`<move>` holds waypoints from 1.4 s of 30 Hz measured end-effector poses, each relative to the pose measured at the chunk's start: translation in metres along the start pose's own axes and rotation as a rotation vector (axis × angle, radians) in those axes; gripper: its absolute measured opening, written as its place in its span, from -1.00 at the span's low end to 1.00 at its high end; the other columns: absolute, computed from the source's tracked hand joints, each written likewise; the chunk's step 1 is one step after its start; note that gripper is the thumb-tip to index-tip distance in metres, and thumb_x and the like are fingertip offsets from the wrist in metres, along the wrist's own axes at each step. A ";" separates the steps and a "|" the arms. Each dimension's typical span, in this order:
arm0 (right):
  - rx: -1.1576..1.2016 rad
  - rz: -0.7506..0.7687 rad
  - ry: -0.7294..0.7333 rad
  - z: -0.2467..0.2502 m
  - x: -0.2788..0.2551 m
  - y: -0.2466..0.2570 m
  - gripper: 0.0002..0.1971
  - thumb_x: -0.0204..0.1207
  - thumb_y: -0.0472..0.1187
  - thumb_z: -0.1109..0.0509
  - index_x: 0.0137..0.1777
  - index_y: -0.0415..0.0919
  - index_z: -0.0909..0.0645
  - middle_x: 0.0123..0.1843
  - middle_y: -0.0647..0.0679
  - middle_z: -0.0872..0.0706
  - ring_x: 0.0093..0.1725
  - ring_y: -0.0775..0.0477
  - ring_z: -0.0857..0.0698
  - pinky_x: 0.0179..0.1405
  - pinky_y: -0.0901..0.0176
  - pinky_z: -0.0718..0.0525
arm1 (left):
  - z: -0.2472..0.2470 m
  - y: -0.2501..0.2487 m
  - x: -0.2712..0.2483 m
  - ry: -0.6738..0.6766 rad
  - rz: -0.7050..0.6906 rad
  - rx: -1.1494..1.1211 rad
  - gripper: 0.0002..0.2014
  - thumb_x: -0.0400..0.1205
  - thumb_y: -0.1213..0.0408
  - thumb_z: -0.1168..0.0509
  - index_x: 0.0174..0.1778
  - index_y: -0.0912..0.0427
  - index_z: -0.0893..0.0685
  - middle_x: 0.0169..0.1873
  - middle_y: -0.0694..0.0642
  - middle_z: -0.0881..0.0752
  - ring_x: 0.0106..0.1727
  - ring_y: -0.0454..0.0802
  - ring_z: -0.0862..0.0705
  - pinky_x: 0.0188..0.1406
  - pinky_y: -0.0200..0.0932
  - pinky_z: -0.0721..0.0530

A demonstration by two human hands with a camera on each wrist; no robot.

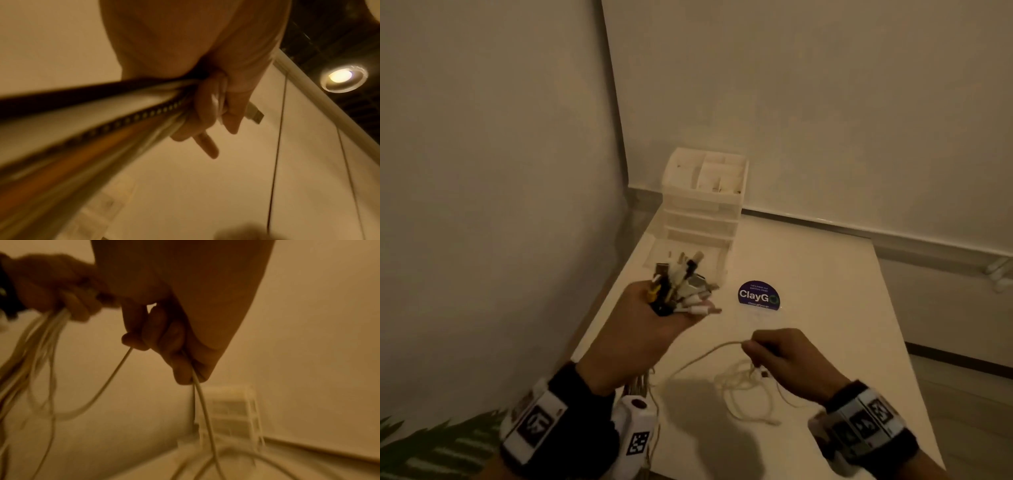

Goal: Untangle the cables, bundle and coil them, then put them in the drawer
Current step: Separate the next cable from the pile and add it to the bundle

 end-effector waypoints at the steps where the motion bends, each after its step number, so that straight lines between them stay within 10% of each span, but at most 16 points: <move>1: -0.028 0.042 0.013 0.007 0.004 0.021 -0.64 0.66 0.05 -0.25 -0.38 0.01 -0.57 -0.45 0.10 -0.63 -0.46 0.13 -0.57 -0.38 0.26 -0.57 | -0.011 0.005 0.002 0.010 -0.004 0.052 -0.92 0.49 0.30 -0.52 -0.13 0.07 -0.83 -0.31 -0.17 -0.83 -0.36 -0.33 -0.73 -0.39 -0.44 -0.58; 4: -0.039 0.144 -0.019 0.032 0.010 0.069 -0.66 0.65 0.04 -0.27 -0.33 -0.04 -0.65 -0.46 0.03 -0.65 -0.49 0.13 -0.54 -0.41 0.20 -0.52 | -0.037 0.010 0.010 0.039 -0.048 0.179 -0.95 0.53 0.24 -0.48 -0.12 0.05 -0.82 -0.38 -0.17 -0.79 -0.34 -0.33 -0.71 -0.30 -0.33 -0.67; 8: 0.038 0.169 -0.096 0.046 0.011 0.079 -0.67 0.66 -0.02 -0.27 -0.24 -0.16 -0.70 -0.48 0.02 -0.60 -0.50 0.10 -0.49 -0.44 0.22 -0.47 | -0.046 0.020 0.019 -0.002 0.051 -0.003 -0.73 0.58 0.28 -0.41 -0.43 0.30 -0.69 -0.71 -0.05 -0.58 -0.70 -0.18 -0.42 -0.64 -0.29 -0.40; 16: 0.207 0.136 -0.216 0.035 0.005 0.039 -0.73 0.65 0.02 -0.21 -0.27 0.04 -0.56 -0.42 0.22 -0.56 -0.39 0.21 -0.49 -0.33 0.38 -0.42 | -0.017 0.022 0.037 -0.195 0.056 -0.270 -0.71 0.60 0.35 -0.39 -0.28 0.52 -0.53 -0.56 0.13 -0.42 -0.68 -0.07 -0.25 -0.66 -0.28 -0.24; 20: 0.237 0.062 -0.270 0.026 0.006 -0.010 -0.76 0.70 -0.17 -0.23 -0.21 -0.06 -0.60 -0.43 0.11 -0.52 -0.40 0.10 -0.45 -0.35 0.14 -0.46 | 0.027 0.010 0.043 -0.345 0.001 -0.441 -0.81 0.62 0.43 -0.35 -0.31 0.31 -0.53 -0.62 0.03 -0.38 -0.68 -0.12 -0.18 -0.68 -0.35 -0.19; 30: 0.104 -0.077 -0.290 0.014 0.019 -0.080 -0.76 0.71 -0.21 -0.20 -0.20 -0.02 -0.55 -0.41 0.08 -0.58 -0.37 0.18 -0.54 -0.27 0.36 -0.49 | 0.077 0.027 0.034 -0.543 0.030 -0.129 -0.74 0.58 0.28 -0.43 -0.43 0.14 -0.61 -0.66 0.03 -0.46 -0.72 -0.12 -0.25 -0.66 -0.29 -0.29; 34: 0.192 -0.085 -0.283 0.021 0.022 -0.084 -0.74 0.71 -0.18 -0.19 -0.22 -0.01 -0.57 -0.41 0.03 -0.55 -0.36 0.12 -0.51 -0.25 0.22 -0.51 | 0.094 0.008 0.017 -0.744 -0.113 -0.059 -0.84 0.52 0.19 -0.49 -0.17 0.23 -0.76 -0.56 -0.14 -0.62 -0.52 -0.18 -0.53 -0.39 -0.20 -0.54; 42: 0.368 0.089 -0.138 0.052 0.034 -0.003 -0.75 0.54 -0.14 -0.29 -0.27 -0.23 -0.70 -0.46 -0.01 -0.54 -0.40 -0.04 -0.45 -0.31 0.23 -0.40 | -0.042 -0.037 0.028 -0.077 -0.250 0.137 -0.68 0.47 0.45 -0.49 -0.08 -0.13 -0.74 -0.19 -0.29 -0.82 -0.10 -0.38 -0.76 -0.11 -0.50 -0.62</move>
Point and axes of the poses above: each hand's wrist, its own x-axis towards the middle knuckle, its own z-axis out of the back of the hand, y = z × x, the point moved 10 cm from there along x, towards the middle knuckle
